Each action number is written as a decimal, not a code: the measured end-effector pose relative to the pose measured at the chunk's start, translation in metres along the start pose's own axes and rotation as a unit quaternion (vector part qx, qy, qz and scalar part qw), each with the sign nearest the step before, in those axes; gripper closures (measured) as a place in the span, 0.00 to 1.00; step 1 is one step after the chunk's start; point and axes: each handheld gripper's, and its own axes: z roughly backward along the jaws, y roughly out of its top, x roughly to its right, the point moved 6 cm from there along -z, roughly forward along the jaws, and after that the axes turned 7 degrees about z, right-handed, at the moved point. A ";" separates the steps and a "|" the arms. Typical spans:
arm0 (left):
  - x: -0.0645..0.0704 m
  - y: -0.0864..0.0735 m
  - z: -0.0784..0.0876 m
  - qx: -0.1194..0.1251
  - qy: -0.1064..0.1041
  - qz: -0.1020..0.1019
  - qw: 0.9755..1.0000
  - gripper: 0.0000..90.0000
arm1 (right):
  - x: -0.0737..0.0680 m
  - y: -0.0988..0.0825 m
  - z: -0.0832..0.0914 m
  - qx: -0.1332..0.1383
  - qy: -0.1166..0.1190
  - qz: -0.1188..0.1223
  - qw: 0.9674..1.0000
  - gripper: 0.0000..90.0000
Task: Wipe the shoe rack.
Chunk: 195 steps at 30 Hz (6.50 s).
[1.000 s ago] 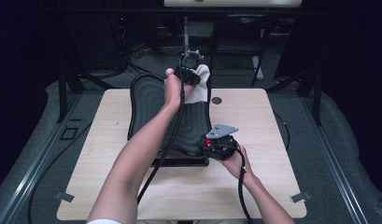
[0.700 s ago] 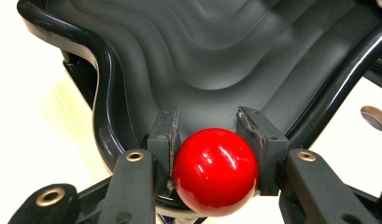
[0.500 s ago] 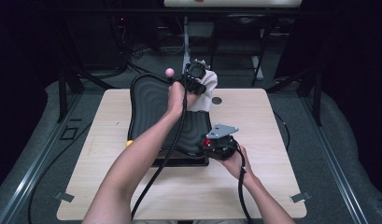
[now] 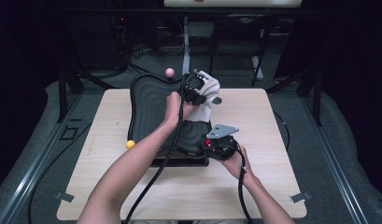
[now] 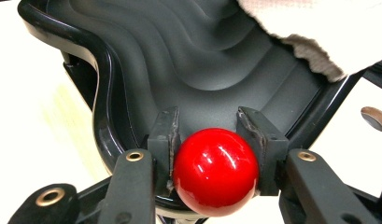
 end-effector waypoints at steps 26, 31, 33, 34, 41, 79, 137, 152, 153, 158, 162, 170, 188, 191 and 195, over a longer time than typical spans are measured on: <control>0.017 -0.040 0.008 -0.004 -0.037 -0.015 0.999 0.91 | 0.001 0.000 0.000 0.004 0.007 -0.010 1.000 0.66; 0.020 -0.046 0.008 -0.003 -0.045 -0.016 0.999 0.91 | 0.002 0.000 0.000 0.006 0.007 -0.011 1.000 0.66; 0.021 -0.048 0.009 -0.004 -0.045 -0.019 0.999 0.91 | 0.001 0.001 0.000 0.008 0.006 -0.012 1.000 0.66; 0.021 -0.048 0.009 -0.004 -0.046 -0.018 0.999 0.91 | 0.001 0.001 0.000 0.008 0.006 -0.013 1.000 0.66; 0.022 -0.053 0.010 -0.003 -0.051 -0.017 0.999 0.91 | 0.001 0.001 0.000 0.014 0.010 -0.024 1.000 0.63; 0.043 -0.096 0.017 -0.026 -0.104 -0.029 0.994 0.91 | 0.008 -0.001 0.036 0.039 0.009 -0.058 0.998 0.48; -0.014 -0.208 0.090 0.001 -0.070 0.040 0.997 0.92 | 0.001 0.012 -0.013 -0.007 0.010 -0.047 0.999 0.67; 0.018 -0.237 0.058 -0.038 -0.087 0.016 0.995 0.92 | 0.003 0.014 -0.018 -0.010 0.006 -0.040 0.999 0.67; 0.021 -0.239 0.055 -0.041 -0.087 0.016 0.995 0.92 | 0.003 0.014 -0.017 -0.012 0.006 -0.037 0.999 0.67; 0.030 -0.241 0.039 -0.051 -0.092 0.018 0.994 0.92 | 0.003 0.014 -0.018 -0.007 0.009 -0.038 0.999 0.67; 0.040 -0.241 0.027 -0.053 -0.095 0.015 0.994 0.92 | 0.003 0.014 -0.018 -0.008 0.010 -0.037 0.999 0.67; 0.049 -0.239 0.002 -0.030 -0.087 0.035 0.995 0.91 | 0.003 0.014 -0.018 -0.006 0.010 -0.037 0.999 0.67; 0.055 -0.211 -0.005 0.090 -0.054 0.046 0.993 0.91 | 0.003 0.013 -0.018 -0.002 0.007 -0.043 0.999 0.67; 0.055 -0.208 -0.007 0.099 -0.053 0.051 0.992 0.91 | 0.003 0.013 -0.018 -0.001 0.008 -0.043 0.999 0.67; 0.057 -0.208 -0.010 0.110 -0.051 0.056 0.991 0.91 | 0.003 0.013 -0.018 0.000 0.008 -0.044 0.999 0.67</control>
